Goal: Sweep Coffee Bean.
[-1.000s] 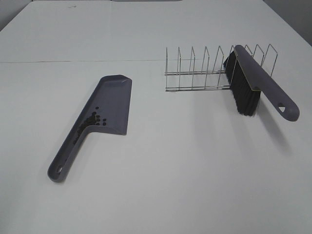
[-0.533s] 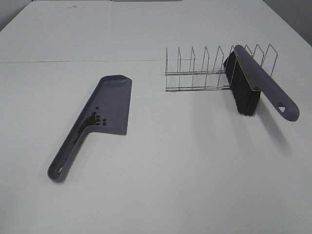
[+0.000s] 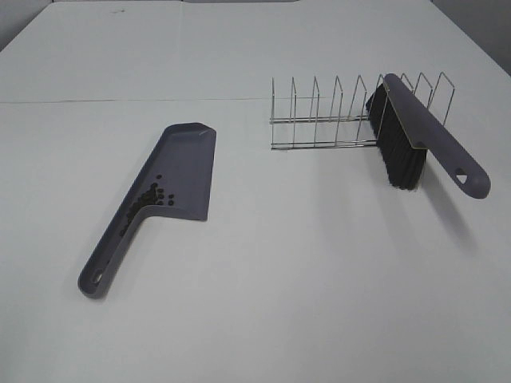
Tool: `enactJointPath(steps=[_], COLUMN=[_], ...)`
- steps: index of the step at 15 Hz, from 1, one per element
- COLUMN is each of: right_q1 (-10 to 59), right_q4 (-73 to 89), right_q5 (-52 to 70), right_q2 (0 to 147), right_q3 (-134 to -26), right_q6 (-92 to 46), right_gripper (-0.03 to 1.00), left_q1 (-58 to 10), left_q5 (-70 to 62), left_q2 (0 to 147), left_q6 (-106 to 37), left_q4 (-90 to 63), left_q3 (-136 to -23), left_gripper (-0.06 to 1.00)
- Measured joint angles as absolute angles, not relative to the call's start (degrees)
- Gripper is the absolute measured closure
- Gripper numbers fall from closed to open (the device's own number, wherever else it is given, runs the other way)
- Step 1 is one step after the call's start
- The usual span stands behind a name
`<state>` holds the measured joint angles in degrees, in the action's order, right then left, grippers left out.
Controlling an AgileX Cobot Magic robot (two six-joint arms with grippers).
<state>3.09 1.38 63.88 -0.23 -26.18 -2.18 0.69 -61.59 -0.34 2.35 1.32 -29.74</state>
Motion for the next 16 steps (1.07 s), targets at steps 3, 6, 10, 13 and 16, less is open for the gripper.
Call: enactJointPath(steps=[3,6,10,13,16], right_q1=[3.09,3.09,3.09,3.09,3.09], right_q4=[1.38,1.26,1.20,1.20,1.20], right_q5=[63.88,63.88,63.88,63.88,63.88], right_q2=[-0.23,-0.23,-0.23,-0.23,-0.23], right_q3=[-26.18,-26.18,-26.18,-26.18,-26.18], right_q6=[-2.18,-2.18,-2.18,-2.18,-2.18], right_gripper=[0.34,0.34,0.34,0.34,0.34], left_q1=[0.69,-0.97,-1.09,-1.09,-1.09], left_q5=[-61.59,-61.59,-61.59,-61.59,-61.59], left_q2=[-0.34,-0.34,-0.34,-0.34,-0.34], left_q6=[2.35,2.35,2.35,2.35,2.35], left_q4=[1.26,0.92,0.00,0.00,0.00], left_q3=[-29.74,-29.74,-29.74,-29.74,-29.74], left_gripper=[0.33,0.33,0.33,0.33,0.33])
